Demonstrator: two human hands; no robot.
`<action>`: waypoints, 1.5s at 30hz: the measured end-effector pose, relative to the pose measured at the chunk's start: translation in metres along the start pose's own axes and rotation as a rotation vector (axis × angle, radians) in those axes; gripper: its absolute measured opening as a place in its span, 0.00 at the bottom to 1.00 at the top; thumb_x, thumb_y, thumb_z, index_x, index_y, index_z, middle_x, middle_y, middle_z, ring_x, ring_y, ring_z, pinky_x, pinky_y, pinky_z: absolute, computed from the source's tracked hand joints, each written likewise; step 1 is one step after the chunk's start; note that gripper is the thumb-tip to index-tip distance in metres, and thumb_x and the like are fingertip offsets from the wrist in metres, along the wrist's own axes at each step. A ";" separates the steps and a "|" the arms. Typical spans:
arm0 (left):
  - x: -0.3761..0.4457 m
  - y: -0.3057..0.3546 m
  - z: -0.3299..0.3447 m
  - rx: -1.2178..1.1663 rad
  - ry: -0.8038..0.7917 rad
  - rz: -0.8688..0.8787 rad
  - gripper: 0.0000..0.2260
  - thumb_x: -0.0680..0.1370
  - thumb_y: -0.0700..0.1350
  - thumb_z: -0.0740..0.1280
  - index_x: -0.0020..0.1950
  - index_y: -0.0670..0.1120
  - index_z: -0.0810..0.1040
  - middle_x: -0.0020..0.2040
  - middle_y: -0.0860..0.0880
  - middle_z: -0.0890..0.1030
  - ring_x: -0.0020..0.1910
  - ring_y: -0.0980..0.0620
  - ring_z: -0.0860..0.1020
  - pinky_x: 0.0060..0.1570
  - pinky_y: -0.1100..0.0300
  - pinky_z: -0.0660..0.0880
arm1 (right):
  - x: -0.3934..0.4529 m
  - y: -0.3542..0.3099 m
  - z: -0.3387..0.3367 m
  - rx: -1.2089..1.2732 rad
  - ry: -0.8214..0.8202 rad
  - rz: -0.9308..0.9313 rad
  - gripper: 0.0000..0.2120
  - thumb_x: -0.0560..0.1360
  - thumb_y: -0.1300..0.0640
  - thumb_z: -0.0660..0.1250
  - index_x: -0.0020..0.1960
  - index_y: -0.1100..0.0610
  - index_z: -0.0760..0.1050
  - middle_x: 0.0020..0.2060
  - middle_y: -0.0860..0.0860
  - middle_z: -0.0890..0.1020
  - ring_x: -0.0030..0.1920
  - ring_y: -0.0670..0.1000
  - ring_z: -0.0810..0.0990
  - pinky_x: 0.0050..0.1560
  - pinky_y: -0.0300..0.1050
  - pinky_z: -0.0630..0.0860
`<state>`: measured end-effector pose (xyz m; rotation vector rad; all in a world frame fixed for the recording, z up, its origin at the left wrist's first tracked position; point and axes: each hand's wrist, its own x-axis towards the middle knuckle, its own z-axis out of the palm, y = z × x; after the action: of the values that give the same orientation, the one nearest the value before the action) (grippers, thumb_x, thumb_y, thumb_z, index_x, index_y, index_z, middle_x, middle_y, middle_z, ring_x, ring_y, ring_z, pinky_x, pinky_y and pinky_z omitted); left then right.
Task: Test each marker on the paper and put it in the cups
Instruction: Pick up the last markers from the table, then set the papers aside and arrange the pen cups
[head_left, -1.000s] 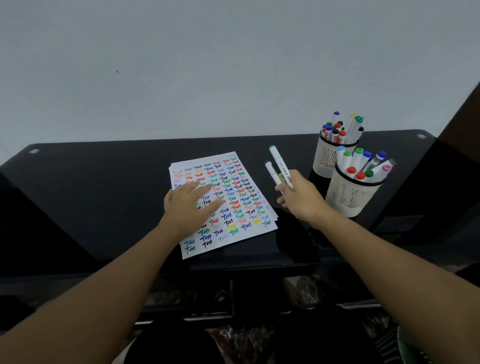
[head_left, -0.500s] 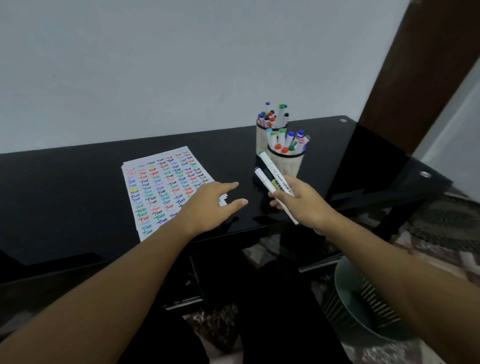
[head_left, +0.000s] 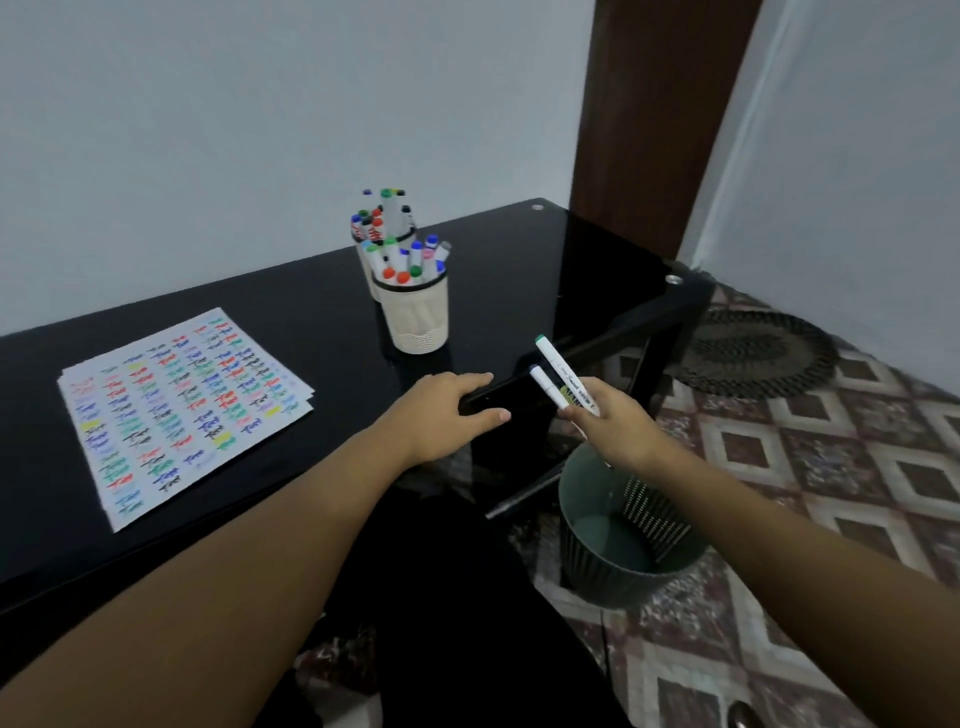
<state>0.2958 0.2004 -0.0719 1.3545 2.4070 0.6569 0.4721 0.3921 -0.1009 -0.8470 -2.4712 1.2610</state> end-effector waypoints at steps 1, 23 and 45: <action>0.007 0.008 0.006 0.001 -0.007 0.018 0.33 0.76 0.69 0.65 0.78 0.58 0.67 0.74 0.50 0.72 0.75 0.50 0.68 0.73 0.49 0.67 | -0.003 0.010 -0.005 -0.012 0.013 0.020 0.12 0.85 0.56 0.63 0.66 0.45 0.73 0.43 0.48 0.84 0.38 0.39 0.81 0.36 0.38 0.76; 0.071 0.089 0.072 0.052 -0.110 0.172 0.31 0.77 0.67 0.66 0.78 0.58 0.67 0.70 0.51 0.74 0.70 0.50 0.71 0.69 0.47 0.71 | -0.015 0.116 -0.040 0.005 0.093 0.332 0.25 0.84 0.50 0.65 0.78 0.56 0.65 0.63 0.56 0.80 0.57 0.53 0.77 0.57 0.49 0.75; -0.089 -0.131 -0.108 -0.140 0.690 -0.478 0.14 0.80 0.53 0.68 0.65 0.52 0.77 0.51 0.53 0.81 0.46 0.51 0.81 0.50 0.49 0.80 | 0.067 -0.181 0.141 0.068 -0.225 -0.385 0.09 0.84 0.51 0.66 0.63 0.49 0.77 0.48 0.43 0.81 0.46 0.40 0.79 0.43 0.33 0.71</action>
<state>0.1959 0.0389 -0.0453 0.4851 2.9620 1.2675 0.2844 0.2552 -0.0437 -0.2016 -2.5748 1.3441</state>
